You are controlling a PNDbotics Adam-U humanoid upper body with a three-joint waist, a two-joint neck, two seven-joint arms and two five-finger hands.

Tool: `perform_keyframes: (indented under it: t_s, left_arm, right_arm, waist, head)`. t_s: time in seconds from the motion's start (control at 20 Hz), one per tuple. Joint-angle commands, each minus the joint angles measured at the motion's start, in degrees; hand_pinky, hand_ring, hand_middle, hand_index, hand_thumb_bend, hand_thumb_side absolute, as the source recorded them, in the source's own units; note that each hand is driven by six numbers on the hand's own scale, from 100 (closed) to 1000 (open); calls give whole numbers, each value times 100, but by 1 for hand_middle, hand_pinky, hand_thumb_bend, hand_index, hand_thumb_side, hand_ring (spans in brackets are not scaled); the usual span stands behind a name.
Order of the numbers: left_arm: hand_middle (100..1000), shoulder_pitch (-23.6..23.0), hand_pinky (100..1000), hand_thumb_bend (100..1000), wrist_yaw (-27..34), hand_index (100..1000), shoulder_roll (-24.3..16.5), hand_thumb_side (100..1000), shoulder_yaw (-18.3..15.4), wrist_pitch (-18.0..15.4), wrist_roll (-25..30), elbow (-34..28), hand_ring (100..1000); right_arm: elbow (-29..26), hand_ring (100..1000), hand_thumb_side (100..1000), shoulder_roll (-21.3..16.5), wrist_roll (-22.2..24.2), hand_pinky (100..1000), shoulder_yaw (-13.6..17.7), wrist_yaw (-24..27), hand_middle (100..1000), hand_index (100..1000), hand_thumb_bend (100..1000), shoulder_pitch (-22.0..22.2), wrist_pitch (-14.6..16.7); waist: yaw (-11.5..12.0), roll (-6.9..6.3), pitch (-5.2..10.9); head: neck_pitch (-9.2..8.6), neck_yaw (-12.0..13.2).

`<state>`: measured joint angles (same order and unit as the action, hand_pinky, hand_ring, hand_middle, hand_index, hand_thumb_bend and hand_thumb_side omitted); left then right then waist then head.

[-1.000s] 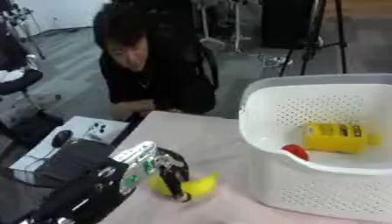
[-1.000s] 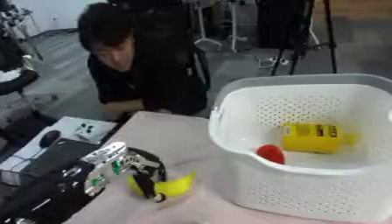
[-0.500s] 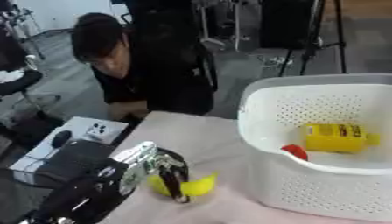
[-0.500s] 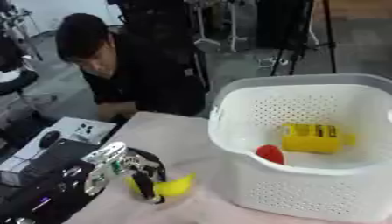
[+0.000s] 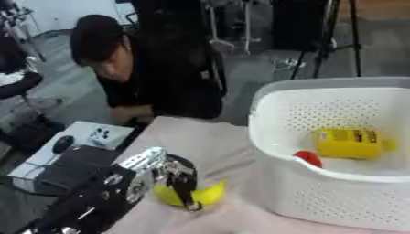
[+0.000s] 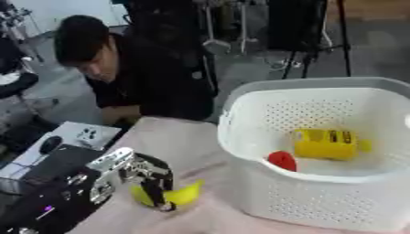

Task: Pick up objects on the table and place them in the box.

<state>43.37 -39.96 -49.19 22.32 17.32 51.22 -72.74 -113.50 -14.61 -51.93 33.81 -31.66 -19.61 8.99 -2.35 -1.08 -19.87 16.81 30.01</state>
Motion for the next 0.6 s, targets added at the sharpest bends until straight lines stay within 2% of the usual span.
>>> perform_keyframes:
  t_s: [0.05,0.4,0.6]
  left_arm:
    - [763,84,640,329,-47,728,-110,519,-91,62,75,-100,779]
    - [736,101,613,263,-102,695,-113,548,-136,67,75,-180,755]
    - [734,112,611,255,-316,687,-123,562,-187,20,75,-240,753]
  right_arm:
    - [-109,517,557,-165,-3,688,31,38,457,477,100,-37,-4]
    - [-109,517,557,-167,-3,688,34,37,457,477,100,-42,-5]
    - [-109,517,557,-170,-3,688,34,36,457,477,100,-42,-5]
  waist:
    - [4,5,88]
    - [16,10,83]
    - [13,15,88]
  head:
    - [-53,-10]
    - [-64,-26]
    - [-73,-32]
